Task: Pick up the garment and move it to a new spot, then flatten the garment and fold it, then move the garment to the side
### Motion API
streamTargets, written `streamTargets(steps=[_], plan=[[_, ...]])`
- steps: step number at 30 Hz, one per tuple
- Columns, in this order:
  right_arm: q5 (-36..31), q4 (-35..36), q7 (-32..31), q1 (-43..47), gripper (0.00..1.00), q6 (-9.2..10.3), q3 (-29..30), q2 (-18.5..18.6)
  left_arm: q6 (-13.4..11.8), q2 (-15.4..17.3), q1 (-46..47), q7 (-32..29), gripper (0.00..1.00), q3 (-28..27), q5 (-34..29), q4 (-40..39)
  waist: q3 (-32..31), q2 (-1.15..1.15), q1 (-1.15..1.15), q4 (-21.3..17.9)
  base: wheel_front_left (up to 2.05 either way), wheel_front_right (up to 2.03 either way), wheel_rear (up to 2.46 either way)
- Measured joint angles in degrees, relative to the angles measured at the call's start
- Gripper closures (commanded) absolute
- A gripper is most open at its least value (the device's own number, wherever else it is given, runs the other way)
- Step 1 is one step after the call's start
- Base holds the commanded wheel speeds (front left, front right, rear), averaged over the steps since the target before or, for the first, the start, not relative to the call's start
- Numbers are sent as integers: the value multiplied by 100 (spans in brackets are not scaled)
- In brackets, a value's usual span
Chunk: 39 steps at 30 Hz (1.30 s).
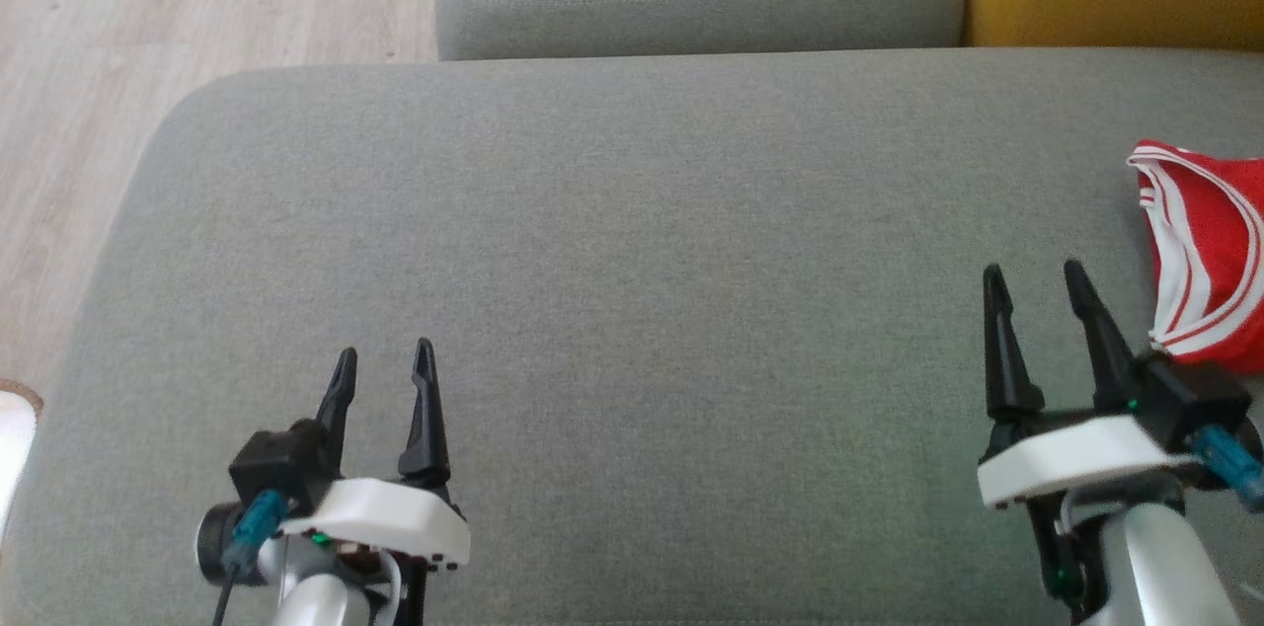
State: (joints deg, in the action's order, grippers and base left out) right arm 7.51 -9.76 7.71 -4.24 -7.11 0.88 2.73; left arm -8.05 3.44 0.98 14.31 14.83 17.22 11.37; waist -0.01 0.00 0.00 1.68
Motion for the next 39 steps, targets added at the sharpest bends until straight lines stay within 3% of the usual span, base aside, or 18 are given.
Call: streamTargets(steps=[35, 36, 39], plan=[[108, -220, 76, 309, 0, 0, -41, -5, 84, -9, -70, 0, 0, 104, -103, 127, -159, 0, 0, 34, 0, 0, 0], [108, -220, 75, 309, 100, 0, -42, -5, 101, -9, -70, 0, 100, 104, -103, 127, -163, 0, 0, 29, 0, 0, 0], [107, -469, 76, 402, 100, 1, -45, -15, 99, -9, -144, -19, 100, 116, -100, 377, -165, 0, 0, 28, 0, 0, 0]])
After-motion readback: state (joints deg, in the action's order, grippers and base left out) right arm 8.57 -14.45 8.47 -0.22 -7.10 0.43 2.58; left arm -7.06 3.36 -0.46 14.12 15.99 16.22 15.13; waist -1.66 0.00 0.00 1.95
